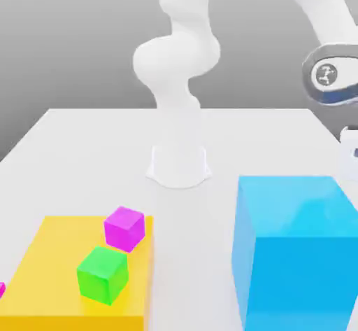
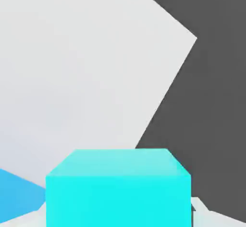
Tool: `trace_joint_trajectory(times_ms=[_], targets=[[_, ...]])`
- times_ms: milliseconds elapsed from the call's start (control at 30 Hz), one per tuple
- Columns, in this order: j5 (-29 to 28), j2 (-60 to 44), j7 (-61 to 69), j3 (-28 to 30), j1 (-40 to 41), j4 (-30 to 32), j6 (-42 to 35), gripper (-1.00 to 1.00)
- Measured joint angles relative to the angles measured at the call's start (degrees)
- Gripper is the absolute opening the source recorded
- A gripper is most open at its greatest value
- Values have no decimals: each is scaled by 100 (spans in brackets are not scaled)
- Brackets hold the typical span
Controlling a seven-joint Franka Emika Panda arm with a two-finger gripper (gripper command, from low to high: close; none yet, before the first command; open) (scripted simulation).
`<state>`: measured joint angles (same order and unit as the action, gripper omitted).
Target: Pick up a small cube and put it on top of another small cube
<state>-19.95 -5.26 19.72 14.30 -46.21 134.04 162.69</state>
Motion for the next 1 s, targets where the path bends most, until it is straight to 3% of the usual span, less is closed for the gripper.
trace_joint_trajectory(times_ms=[367, 633, 800, 933, 967, 1000], targets=[[1499, -772, -243, 1115, 1826, -606, -878, -100], [2725, -1281, 120, 1612, 3331, -819, -1611, -100], [3572, -1561, 610, 1845, 4520, -998, -2117, -100], [4289, -2211, 1189, 1513, 5171, -1137, -1790, -100], [4404, -2345, 1270, 1423, 5256, -1151, -1688, 100], [4404, -2345, 1270, 1423, 5256, -1151, -1688, 100]])
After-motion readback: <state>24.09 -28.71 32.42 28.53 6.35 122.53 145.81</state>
